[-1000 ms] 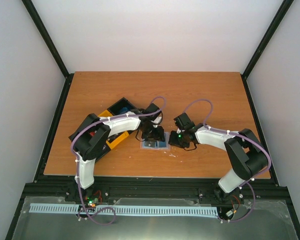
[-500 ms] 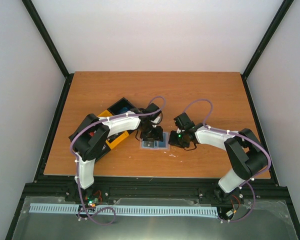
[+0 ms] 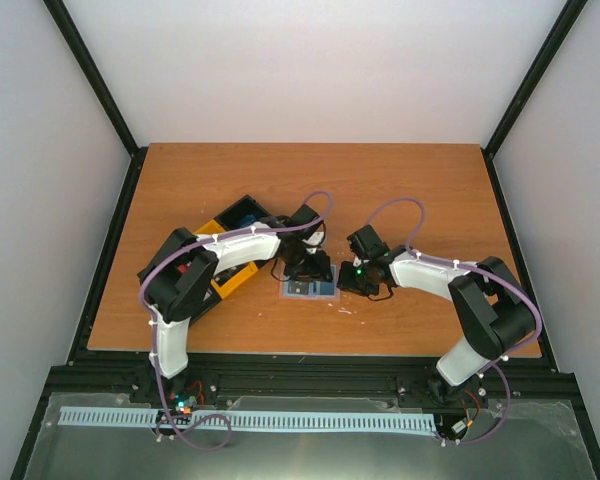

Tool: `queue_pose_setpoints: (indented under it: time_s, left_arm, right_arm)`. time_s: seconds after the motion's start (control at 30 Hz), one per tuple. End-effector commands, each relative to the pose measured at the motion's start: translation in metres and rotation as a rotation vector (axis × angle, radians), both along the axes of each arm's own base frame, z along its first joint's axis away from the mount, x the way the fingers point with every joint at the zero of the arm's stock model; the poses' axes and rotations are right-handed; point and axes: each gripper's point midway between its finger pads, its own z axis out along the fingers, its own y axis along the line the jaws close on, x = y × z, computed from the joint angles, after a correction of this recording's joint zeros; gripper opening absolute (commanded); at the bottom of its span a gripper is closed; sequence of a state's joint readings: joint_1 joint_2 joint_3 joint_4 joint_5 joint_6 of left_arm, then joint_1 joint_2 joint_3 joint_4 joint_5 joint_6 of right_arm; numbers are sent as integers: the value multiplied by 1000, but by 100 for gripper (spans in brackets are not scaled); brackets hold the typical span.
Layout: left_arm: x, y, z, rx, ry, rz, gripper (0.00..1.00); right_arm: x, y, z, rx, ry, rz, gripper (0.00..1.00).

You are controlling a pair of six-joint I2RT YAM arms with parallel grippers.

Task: Put the credit cards into the card holder
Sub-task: Insert the credit card into the card holder, then close the card holder at the center of the board.

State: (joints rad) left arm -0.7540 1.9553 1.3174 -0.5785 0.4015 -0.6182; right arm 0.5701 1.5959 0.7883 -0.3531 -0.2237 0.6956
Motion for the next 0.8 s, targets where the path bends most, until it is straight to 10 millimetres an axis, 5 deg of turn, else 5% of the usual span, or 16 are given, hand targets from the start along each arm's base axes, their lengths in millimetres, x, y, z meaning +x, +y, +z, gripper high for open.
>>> queue_pose_setpoints:
  time_s: [0.0, 0.13, 0.37, 0.5, 0.77]
  left_arm:
    - [5, 11, 40, 6, -118, 11, 60]
    - [5, 41, 50, 67, -175, 109, 72]
    - [0, 97, 31, 125, -124, 255, 80]
    - [0, 105, 22, 116, -108, 281, 88]
    - [7, 102, 0, 93, -78, 284, 90]
  right_arm:
    - [-11, -19, -3, -90, 37, -7, 29]
    - [-7, -23, 16, -112, -11, 1, 33]
    - [3, -20, 36, -157, -54, 44, 47]
    - [9, -14, 36, -173, -60, 69, 52]
    - [28, -4, 30, -251, -62, 93, 57]
